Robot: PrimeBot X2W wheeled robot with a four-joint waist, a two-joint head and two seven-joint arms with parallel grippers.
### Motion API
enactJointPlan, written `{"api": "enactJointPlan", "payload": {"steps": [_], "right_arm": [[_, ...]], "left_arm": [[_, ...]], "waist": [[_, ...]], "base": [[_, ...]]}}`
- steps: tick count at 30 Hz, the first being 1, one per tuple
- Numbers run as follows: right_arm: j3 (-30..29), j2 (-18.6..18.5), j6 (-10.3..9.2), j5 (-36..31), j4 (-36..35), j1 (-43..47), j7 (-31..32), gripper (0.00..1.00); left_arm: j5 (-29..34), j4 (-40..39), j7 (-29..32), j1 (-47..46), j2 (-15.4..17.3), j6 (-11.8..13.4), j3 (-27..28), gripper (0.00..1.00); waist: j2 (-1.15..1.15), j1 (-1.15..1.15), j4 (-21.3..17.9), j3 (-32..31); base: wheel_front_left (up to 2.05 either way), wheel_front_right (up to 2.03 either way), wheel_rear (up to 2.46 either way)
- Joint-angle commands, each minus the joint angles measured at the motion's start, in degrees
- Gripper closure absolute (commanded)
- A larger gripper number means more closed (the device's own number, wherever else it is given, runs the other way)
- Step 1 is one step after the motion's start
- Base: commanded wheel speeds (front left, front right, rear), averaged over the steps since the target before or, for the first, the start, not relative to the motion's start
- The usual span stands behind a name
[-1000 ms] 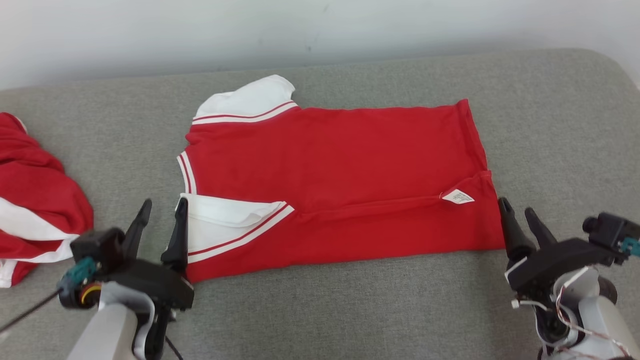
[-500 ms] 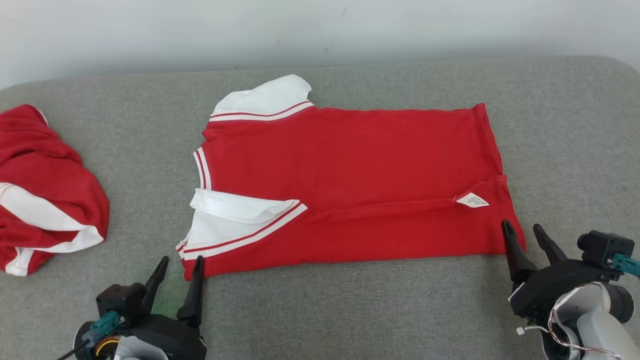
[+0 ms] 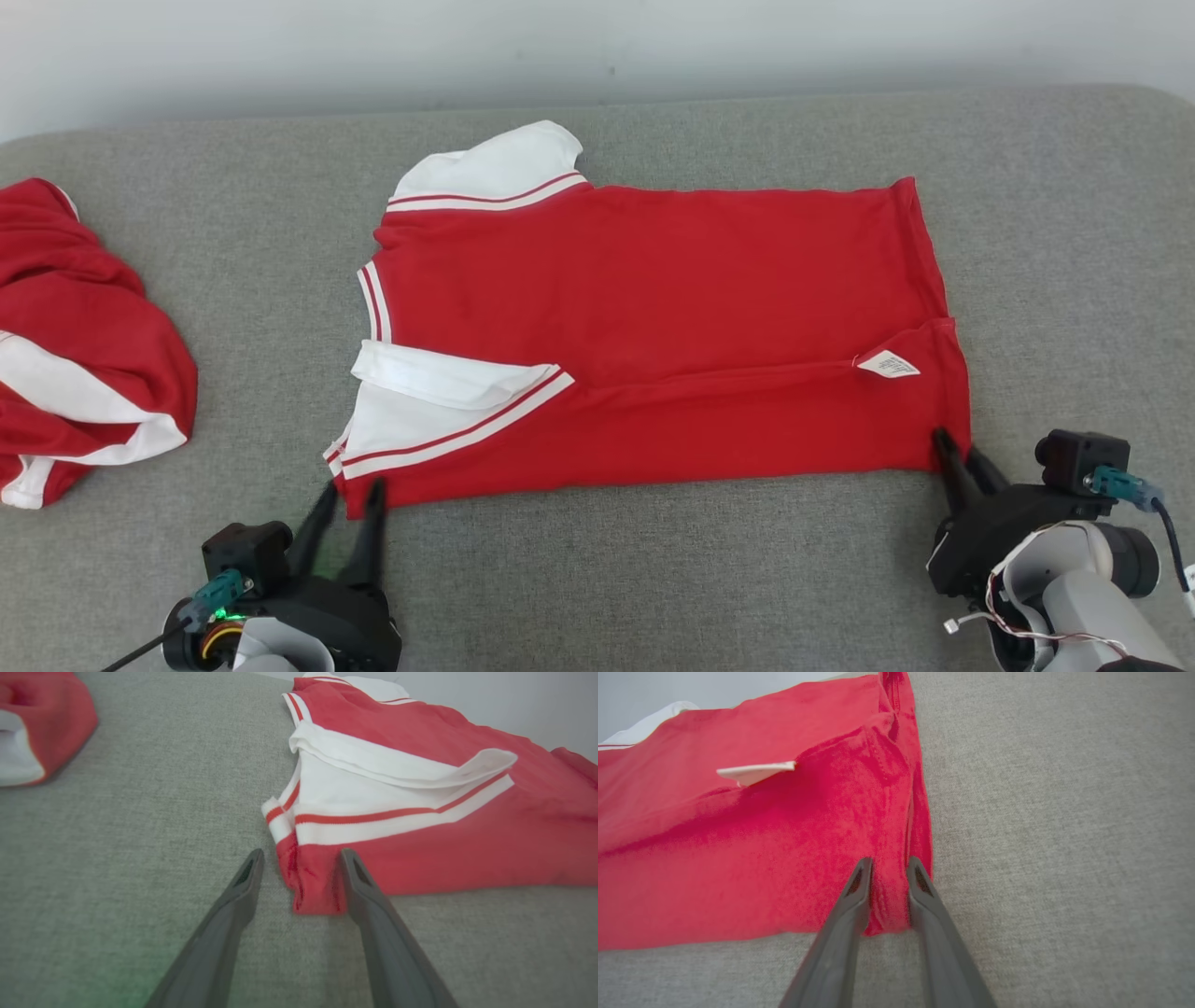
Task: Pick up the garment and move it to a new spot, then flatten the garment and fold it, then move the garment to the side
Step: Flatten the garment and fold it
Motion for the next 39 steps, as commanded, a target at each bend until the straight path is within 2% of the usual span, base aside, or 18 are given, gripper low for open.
{"api": "enactJointPlan", "payload": {"steps": [1, 6, 12, 19, 23, 28, 29, 30, 31, 39], "right_arm": [[0.4, 0.4, 0.05, 0.1, 1.1, -0.6, -0.6, 1.0], [1.1, 0.8, 0.05, 2.2, 3.0, -0.3, -2.9, 1.0], [2.3, 0.2, 0.05, 4.5, 1.5, 3.2, -4.7, 1.0], [1.9, -0.9, 0.05, 6.8, -4.2, 11.3, -4.5, 1.0], [0.5, -1.3, 0.05, 6.6, -8.3, 16.3, -2.8, 1.0], [-2.2, -0.1, 0.05, 5.5, -12.5, 21.3, -0.5, 1.0], [-2.8, 0.1, 0.05, 4.9, -13.1, 21.8, -0.3, 0.77], [-3.2, 0.4, 0.05, 4.6, -13.7, 22.2, -0.1, 0.12], [-3.7, 0.8, 0.05, 4.2, -14.3, 22.6, 0.0, 0.0], [-6.1, 3.0, 0.05, -1.6, -20.2, 21.5, -4.0, 0.0]], "left_arm": [[0.1, 1.1, 0.0, -0.5, 0.0, -0.4, -0.2, 1.0], [-0.7, 0.2, 0.0, 1.1, -0.5, -0.2, 1.0, 1.0], [-0.5, -4.2, -0.1, 5.9, -0.7, -0.3, 3.4, 1.0], [0.8, -10.9, -0.1, 14.5, -1.9, 0.1, 6.0, 1.0], [1.6, -13.1, -0.1, 19.1, -2.9, 0.4, 5.6, 1.0], [2.1, -13.4, -0.1, 21.6, -3.8, 0.6, 4.6, 1.0], [2.3, -13.5, -0.1, 21.8, -3.9, 0.7, 4.6, 0.67], [2.9, -13.8, -0.1, 21.8, -3.9, 0.8, 4.6, 0.07], [3.2, -14.0, -0.1, 22.0, -4.0, 1.0, 4.7, 0.0], [7.4, -21.1, -0.1, 21.3, -4.3, 2.0, 9.9, 0.0]], "waist": [[0.0, 0.0, 0.0, -0.5], [0.0, 0.0, 0.0, -2.9], [0.0, 0.0, 0.7, -6.1], [0.0, 0.0, 1.8, -8.7], [0.0, 0.0, 2.2, -9.3], [0.0, 0.0, 2.4, -9.5], [0.0, 0.0, 2.4, -9.6], [0.0, 0.0, 2.3, -9.7], [0.0, 0.0, 2.2, -9.8], [0.0, 0.0, 1.9, -10.9]], "base": [[0.0, 0.0, 0.0], [0.0, 0.0, 0.0], [0.0, 0.0, 0.0], [0.0, 0.0, 0.0], [0.0, 0.0, 0.0], [0.0, 0.0, 0.0], [0.0, 0.0, 0.0], [0.0, 0.0, 0.0], [0.0, 0.0, 0.0], [0.0, 0.0, 0.0]]}}
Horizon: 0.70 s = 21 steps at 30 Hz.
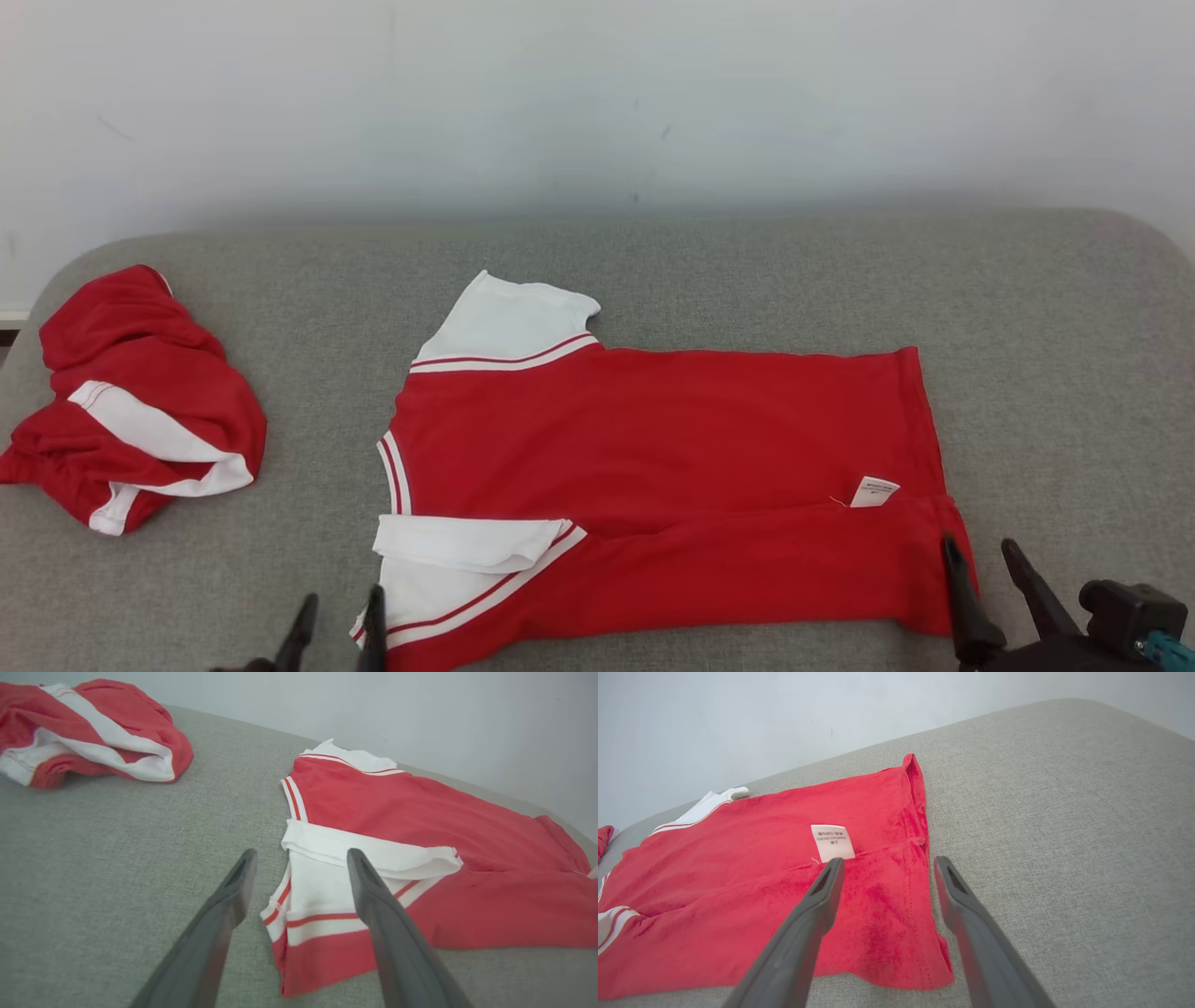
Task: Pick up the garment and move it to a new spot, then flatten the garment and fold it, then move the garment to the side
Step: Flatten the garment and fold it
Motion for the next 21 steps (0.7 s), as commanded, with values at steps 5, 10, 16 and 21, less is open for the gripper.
{"api": "enactJointPlan", "payload": {"steps": [5, 10, 16, 21], "right_arm": [[-0.4, 1.6, 0.05, -3.2, -3.4, -1.3, -4.3, 0.0], [-1.5, 2.8, 0.05, -4.0, -5.4, -1.3, -6.8, 0.0], [-0.5, 2.2, 0.05, -5.5, -7.2, -0.4, -7.9, 0.0], [-1.1, 3.1, 0.05, -6.5, -8.4, 1.8, -8.6, 0.0]], "left_arm": [[4.3, -7.1, -0.2, -0.1, -0.8, 0.8, 5.3, 0.0], [7.1, -10.8, -0.2, 0.5, -1.2, 0.5, 7.8, 0.0], [9.9, -12.6, -0.2, 1.5, -0.3, 0.1, 8.2, 0.0], [10.3, -12.2, -0.2, 2.4, 1.5, -1.1, 6.7, 0.0]], "waist": [[0.0, 0.01, 0.0, -1.5], [0.0, 0.01, 0.3, -2.4], [0.0, 0.01, 0.5, -2.8], [0.0, 0.01, 1.0, -3.1]], "base": [[0.0, 0.0, 0.0], [0.0, 0.0, 0.0], [0.0, 0.0, 0.0], [0.0, 0.0, 0.0]]}}
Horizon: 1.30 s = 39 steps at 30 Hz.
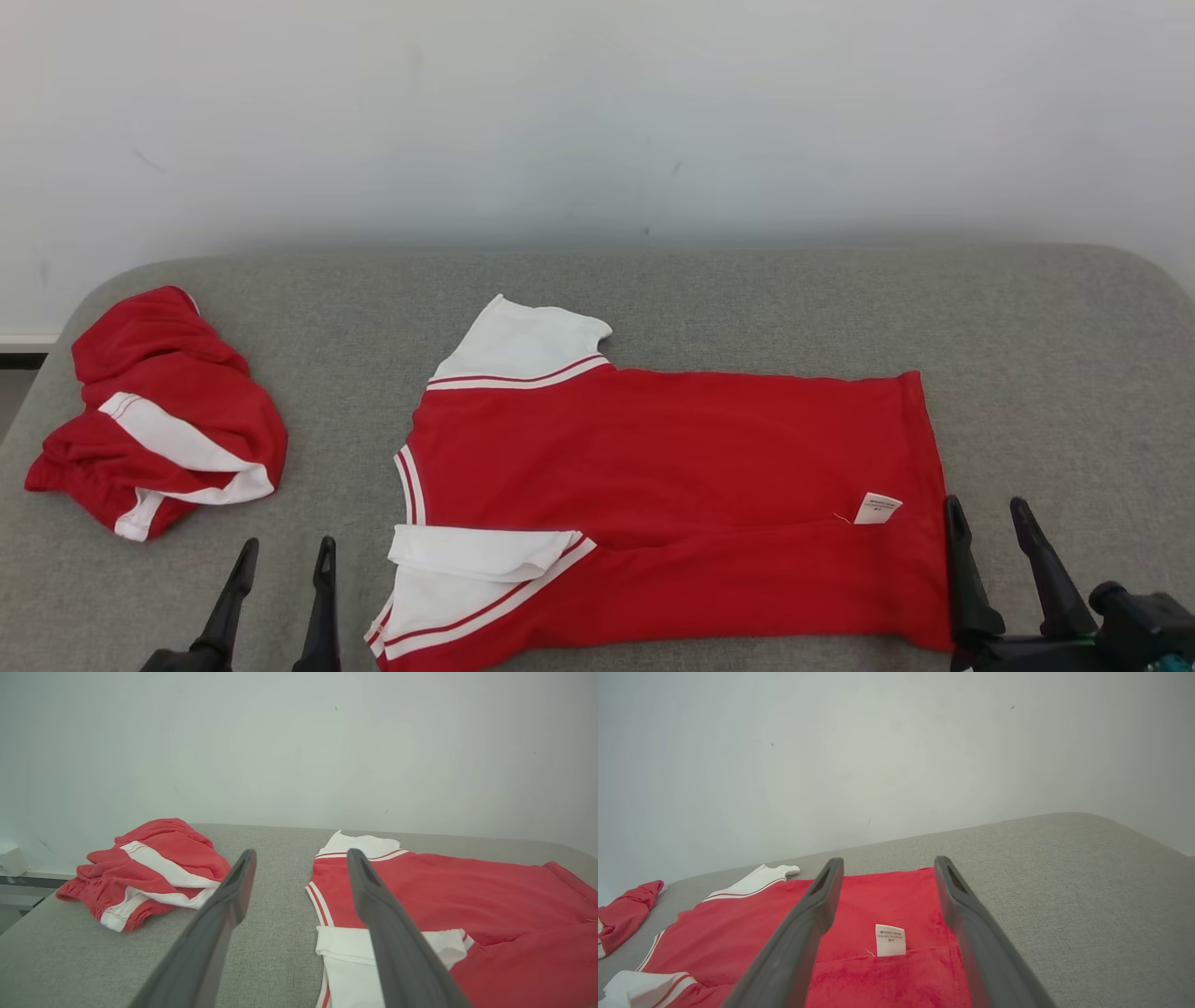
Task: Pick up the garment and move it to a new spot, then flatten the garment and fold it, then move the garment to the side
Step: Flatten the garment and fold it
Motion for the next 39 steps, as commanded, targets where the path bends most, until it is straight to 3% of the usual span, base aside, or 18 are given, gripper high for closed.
{"api": "enactJointPlan", "payload": {"steps": [1, 8, 27, 39], "right_arm": [[-0.3, 0.2, 0.05, -0.6, -0.4, 1.0, -0.4, 0.0], [-1.2, 1.2, 0.05, -1.4, -1.5, 3.8, -0.6, 0.0], [-1.0, 0.2, 0.05, -0.2, 0.0, 2.4, 0.5, 0.0], [-2.5, -3.8, 0.05, 1.3, 5.3, -13.2, 9.1, 0.0]], "left_arm": [[0.1, 0.2, -0.2, 1.3, 0.7, -0.2, -0.2, 0.0], [-1.5, -1.1, -0.2, 3.6, 1.6, -0.7, -0.2, 0.0], [-2.0, 0.0, -0.2, 3.0, -0.9, -1.0, 1.2, 0.0], [-5.2, 5.1, 5.3, -18.1, 7.1, -1.0, -4.8, 0.0]], "waist": [[0.0, 0.0, 0.2, -0.1], [0.0, 0.0, 0.5, 0.0], [0.0, 0.0, 0.2, 0.7], [0.0, 0.0, -1.6, 10.5]], "base": [[0.0, 0.0, 0.0], [0.0, 0.0, 0.0], [0.0, 0.0, 0.0], [0.0, 0.0, 0.0]]}}
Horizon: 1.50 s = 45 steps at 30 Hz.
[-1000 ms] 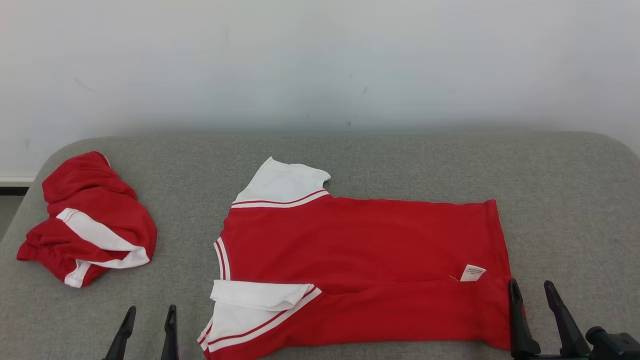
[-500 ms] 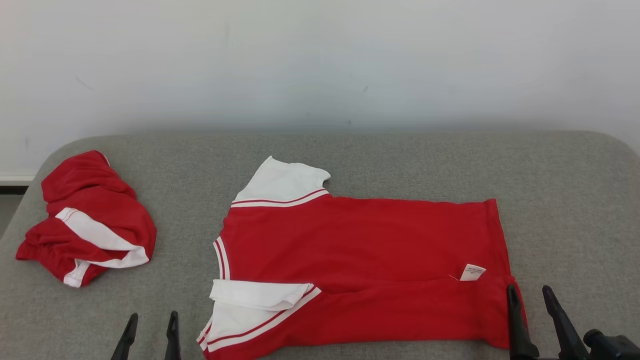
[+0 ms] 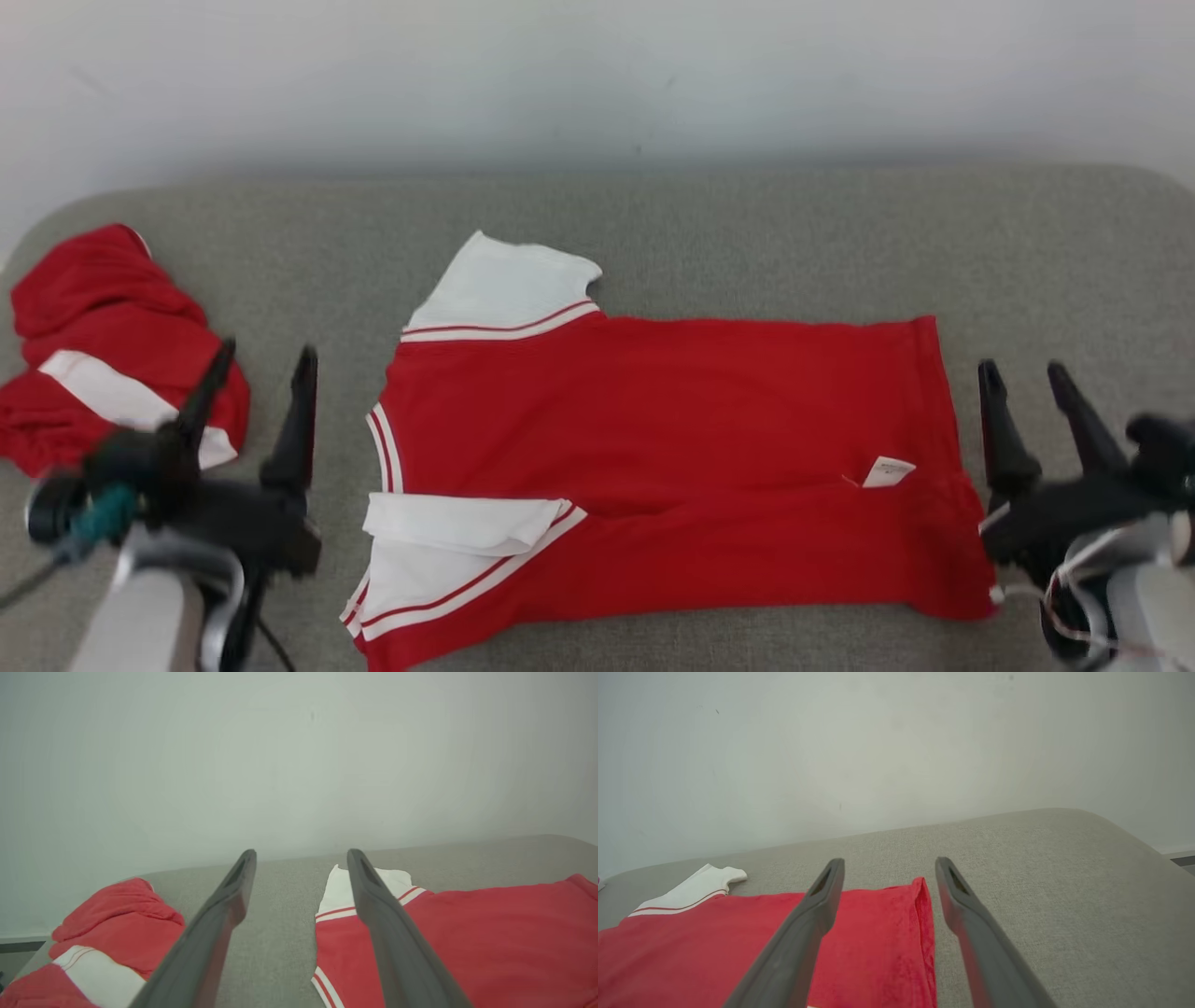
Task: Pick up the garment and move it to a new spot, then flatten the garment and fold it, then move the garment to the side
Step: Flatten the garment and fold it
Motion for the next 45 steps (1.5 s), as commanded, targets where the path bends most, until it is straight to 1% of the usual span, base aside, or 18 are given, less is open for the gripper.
{"api": "enactJointPlan", "payload": {"steps": [1, 4, 6, 9, 14, 17, 21, 25, 29, 30, 36, 42, 43, 44, 45], "right_arm": [[0.1, -0.1, 0.05, 0.1, 0.2, -1.4, 0.4, 0.0], [-0.1, -1.2, 0.05, -0.3, 2.6, -7.5, 3.8, 0.0], [0.8, -1.8, 0.05, -1.0, 3.9, -11.7, 5.7, 0.0], [2.0, -2.5, 0.05, -1.9, 6.8, -17.1, 8.8, 0.0], [4.6, -3.3, 0.05, -2.6, 10.4, -25.2, 13.0, 0.0], [6.3, -3.8, 0.05, -2.1, 12.4, -28.6, 15.3, 0.0], [8.7, -3.7, 0.05, -1.4, 14.0, -32.4, 18.0, 0.0], [11.6, -2.4, 0.05, 0.5, 14.5, -34.3, 20.2, 0.0], [14.6, -2.2, 0.05, 2.3, 14.8, -35.7, 22.0, 0.0], [15.6, -2.0, 0.05, 3.0, 14.5, -36.3, 22.4, 0.0], [18.0, -1.7, 0.05, 4.2, 14.2, -36.8, 22.8, 0.0], [20.0, -0.6, 0.05, 4.9, 15.0, -38.0, 23.2, 0.0], [20.4, -0.6, 0.05, 5.1, 15.2, -38.1, 23.4, 0.64], [20.4, -0.6, 0.05, 5.3, 15.5, -38.2, 23.2, 0.89], [20.5, -0.8, 0.05, 5.3, 15.8, -38.4, 23.1, 1.0]], "left_arm": [[-0.5, 0.5, 0.5, -1.9, 0.6, 0.1, -0.6, 0.0], [-3.6, 3.4, 3.5, -9.9, 3.4, 0.1, -3.2, 0.0], [-5.1, 5.1, 5.7, -15.5, 5.7, 0.1, -5.1, 0.0], [-7.8, 8.6, 8.4, -22.5, 7.8, 0.1, -8.1, 0.0], [-13.2, 14.3, 13.6, -32.8, 10.8, 0.1, -14.6, 0.0], [-15.3, 17.1, 16.3, -37.7, 12.3, 0.1, -18.9, 0.0], [-18.2, 20.6, 18.3, -43.0, 14.2, 0.1, -23.5, 0.0], [-19.8, 24.7, 20.0, -47.1, 15.5, 0.1, -27.3, 0.0], [-21.5, 27.6, 20.6, -50.5, 16.3, 0.1, -30.9, 0.0], [-21.9, 28.9, 20.7, -51.9, 16.4, 0.1, -32.6, 0.0], [-24.5, 32.0, 21.4, -54.3, 16.1, 0.1, -37.1, 0.0], [-25.3, 34.9, 21.3, -55.1, 16.3, 0.1, -40.2, 0.0], [-25.6, 35.2, 21.5, -55.2, 16.2, 0.1, -41.0, 0.08], [-26.2, 35.4, 21.6, -55.2, 15.9, 0.1, -41.5, 0.67], [-26.8, 35.4, 21.1, -55.3, 15.7, 0.1, -41.8, 1.0]], "waist": [[0.0, -0.01, -1.2, 5.4], [0.0, -0.01, -2.4, 9.7], [0.0, -0.01, -3.2, 12.6], [0.0, -0.01, -4.3, 15.8], [0.0, -0.01, -6.3, 20.1], [0.0, -0.01, -7.3, 22.0], [0.0, -0.01, -8.7, 23.8], [0.0, -0.01, -10.5, 24.9], [0.0, -0.01, -12.1, 25.7], [0.0, -0.01, -12.6, 26.1], [0.0, -0.01, -13.8, 27.1], [0.0, -0.01, -14.1, 27.5], [0.0, -0.01, -14.0, 27.5], [0.0, -0.01, -13.9, 27.6], [0.0, -0.01, -13.7, 27.6]], "base": [[0.0, 0.0, 0.0], [0.0, 0.0, 0.0], [0.0, 0.0, 0.0], [0.0, 0.0, 0.0], [0.0, 0.0, 0.0], [0.0, 0.0, 0.0], [0.0, 0.0, 0.0], [0.0, 0.0, 0.0], [0.0, 0.0, 0.0], [0.0, 0.0, 0.0], [0.0, 0.0, 0.0], [0.0, 0.0, 0.0], [0.0, 0.0, 0.0], [0.0, 0.0, 0.0], [0.0, 0.0, 0.0]]}}
